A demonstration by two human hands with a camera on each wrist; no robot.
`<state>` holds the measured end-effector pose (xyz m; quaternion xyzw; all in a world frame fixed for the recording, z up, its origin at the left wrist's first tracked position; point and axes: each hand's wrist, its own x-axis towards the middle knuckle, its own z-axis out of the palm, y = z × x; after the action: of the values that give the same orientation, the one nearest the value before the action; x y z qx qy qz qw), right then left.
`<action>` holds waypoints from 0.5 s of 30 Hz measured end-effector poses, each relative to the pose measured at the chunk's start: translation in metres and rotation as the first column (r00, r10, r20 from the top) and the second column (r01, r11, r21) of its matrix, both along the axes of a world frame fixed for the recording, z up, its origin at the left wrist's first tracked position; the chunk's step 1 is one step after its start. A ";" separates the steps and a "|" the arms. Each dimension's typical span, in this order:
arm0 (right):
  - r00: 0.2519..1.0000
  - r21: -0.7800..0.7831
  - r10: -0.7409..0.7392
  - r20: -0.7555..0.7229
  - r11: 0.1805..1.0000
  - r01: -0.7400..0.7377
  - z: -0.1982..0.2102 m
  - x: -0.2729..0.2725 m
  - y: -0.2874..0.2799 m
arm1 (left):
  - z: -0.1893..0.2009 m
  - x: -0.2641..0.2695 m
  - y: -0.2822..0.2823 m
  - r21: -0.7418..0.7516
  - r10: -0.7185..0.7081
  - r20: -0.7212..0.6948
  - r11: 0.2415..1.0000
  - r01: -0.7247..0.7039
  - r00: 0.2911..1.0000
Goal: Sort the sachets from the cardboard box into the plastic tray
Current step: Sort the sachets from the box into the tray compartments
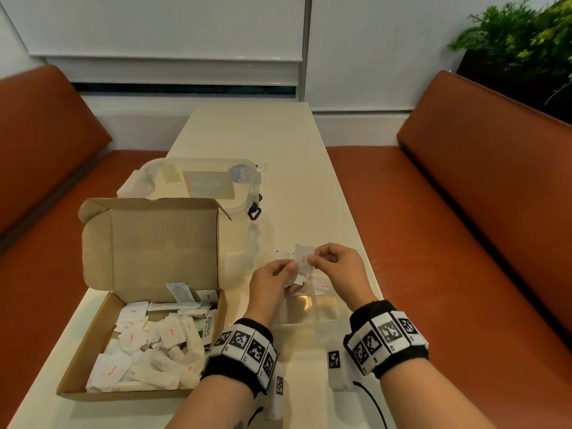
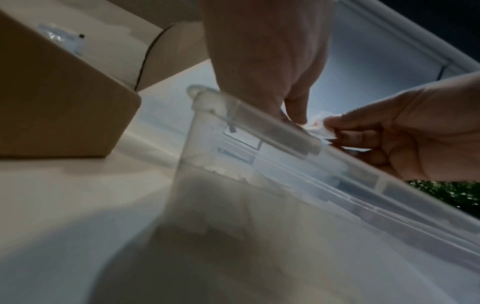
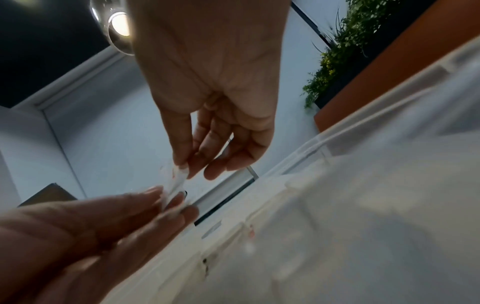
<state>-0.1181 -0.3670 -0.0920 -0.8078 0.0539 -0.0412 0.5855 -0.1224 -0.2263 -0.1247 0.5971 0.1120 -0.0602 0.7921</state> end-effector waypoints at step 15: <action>0.999 -0.432 0.014 -0.041 0.901 -0.030 0.002 0.007 -0.021 | -0.001 -0.003 0.003 0.015 0.034 0.040 0.999 -0.034 0.999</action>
<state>-0.1109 -0.3881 -0.0901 -0.9188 0.0451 -0.0308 0.3910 -0.1251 -0.2230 -0.1254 0.6024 0.1067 -0.0339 0.7903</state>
